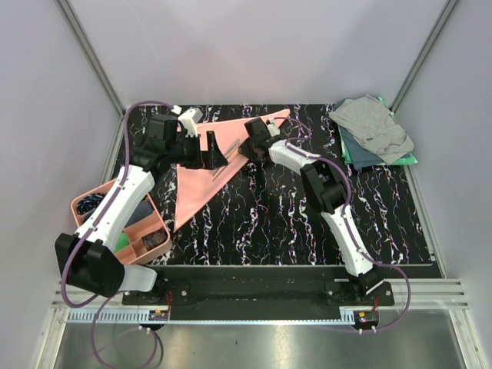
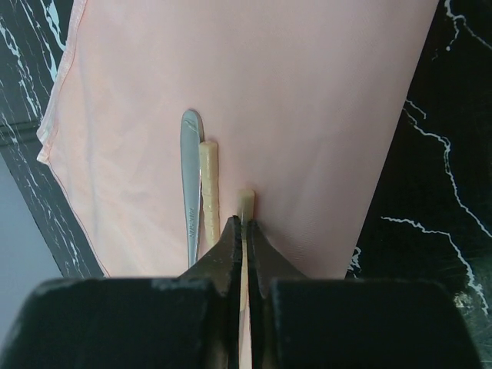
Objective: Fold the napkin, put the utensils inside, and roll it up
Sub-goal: Place the utensil onto the napkin, then fold the napkin
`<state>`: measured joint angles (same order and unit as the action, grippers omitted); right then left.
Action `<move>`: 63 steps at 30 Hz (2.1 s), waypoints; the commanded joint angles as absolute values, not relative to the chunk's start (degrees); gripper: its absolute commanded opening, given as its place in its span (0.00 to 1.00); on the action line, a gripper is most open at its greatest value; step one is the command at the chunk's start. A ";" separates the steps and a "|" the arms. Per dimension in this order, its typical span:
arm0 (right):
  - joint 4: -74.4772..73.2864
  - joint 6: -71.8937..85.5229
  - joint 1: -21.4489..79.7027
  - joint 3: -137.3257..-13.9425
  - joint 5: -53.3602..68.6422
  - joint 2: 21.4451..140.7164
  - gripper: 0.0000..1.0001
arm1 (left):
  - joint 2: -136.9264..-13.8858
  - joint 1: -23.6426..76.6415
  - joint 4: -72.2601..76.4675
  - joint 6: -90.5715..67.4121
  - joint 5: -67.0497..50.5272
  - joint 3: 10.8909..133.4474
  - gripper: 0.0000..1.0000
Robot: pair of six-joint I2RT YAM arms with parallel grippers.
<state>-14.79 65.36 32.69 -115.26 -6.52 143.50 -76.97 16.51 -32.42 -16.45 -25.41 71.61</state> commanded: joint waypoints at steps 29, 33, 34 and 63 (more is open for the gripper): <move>1.84 46.32 12.57 -105.19 5.80 135.43 0.38 | -77.08 16.79 -27.25 -15.82 -20.58 69.87 0.99; 3.07 49.29 10.46 -112.13 7.99 141.23 0.40 | -77.34 16.79 -27.33 -15.03 -18.72 70.05 0.99; 3.77 49.92 9.94 -113.37 8.43 143.50 0.39 | -77.43 16.79 -27.25 -15.03 -18.55 70.22 0.99; -7.47 59.85 8.17 -142.82 7.73 165.76 0.23 | -79.10 16.61 -27.25 -13.97 -14.50 70.05 0.99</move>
